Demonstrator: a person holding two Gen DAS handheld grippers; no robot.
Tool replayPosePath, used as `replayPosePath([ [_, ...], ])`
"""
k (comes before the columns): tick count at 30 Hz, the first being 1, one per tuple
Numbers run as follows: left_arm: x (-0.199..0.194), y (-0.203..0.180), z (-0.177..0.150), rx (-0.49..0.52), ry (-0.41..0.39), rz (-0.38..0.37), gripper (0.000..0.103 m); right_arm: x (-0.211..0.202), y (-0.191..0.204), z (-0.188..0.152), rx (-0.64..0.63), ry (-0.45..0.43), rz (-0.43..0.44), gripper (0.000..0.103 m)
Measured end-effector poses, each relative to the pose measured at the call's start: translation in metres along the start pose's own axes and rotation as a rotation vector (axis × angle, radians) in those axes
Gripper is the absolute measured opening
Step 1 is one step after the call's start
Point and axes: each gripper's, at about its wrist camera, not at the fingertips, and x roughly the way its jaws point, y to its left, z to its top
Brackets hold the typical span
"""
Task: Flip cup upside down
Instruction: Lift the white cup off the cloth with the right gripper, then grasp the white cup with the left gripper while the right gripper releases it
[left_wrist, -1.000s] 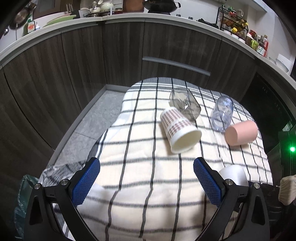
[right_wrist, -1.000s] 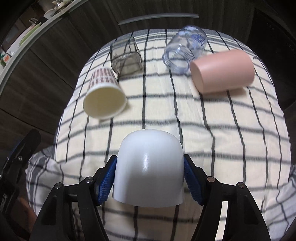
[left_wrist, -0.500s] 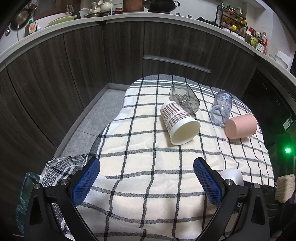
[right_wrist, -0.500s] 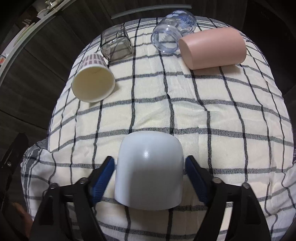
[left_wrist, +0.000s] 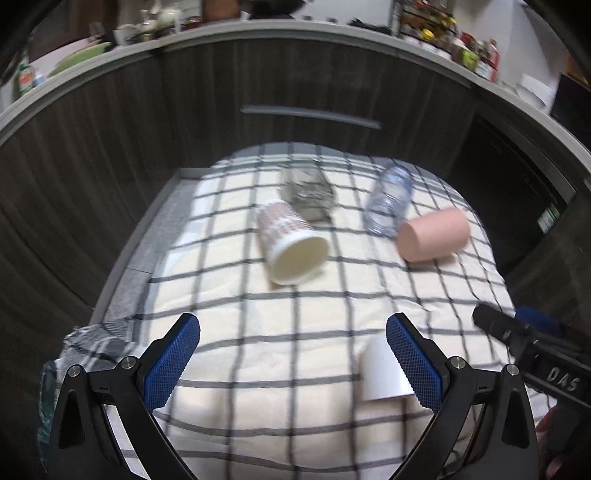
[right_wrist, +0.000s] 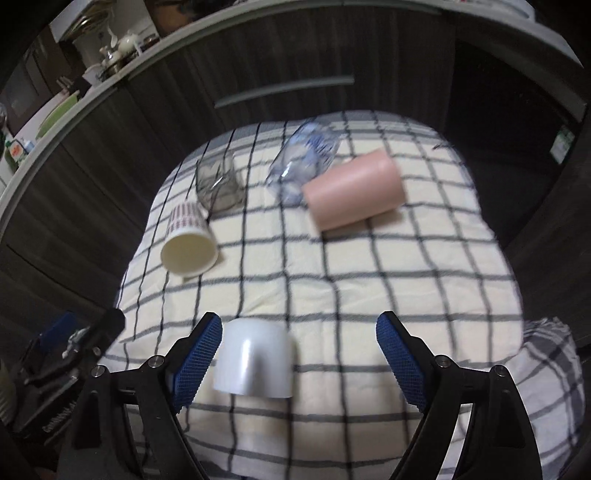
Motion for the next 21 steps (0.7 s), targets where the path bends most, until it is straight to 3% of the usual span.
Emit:
replayPosePath([
  [7, 0.033, -0.049, 0.007, 0.049, 0.199, -0.060, 0.103, -0.029, -0.031, 0.012, -0.008, -0.120, -0.079, 0.085],
  [15, 0.081, -0.084, 0.010, 0.025, 0.492, -0.146, 0.103, -0.032, -0.059, 0.027, 0.012, -0.127, -0.082, 0.086],
  [21, 0.118, -0.099, 0.016, 0.065, 0.677, -0.090, 0.102, -0.026, -0.073, 0.036, 0.062, -0.129, -0.037, 0.086],
])
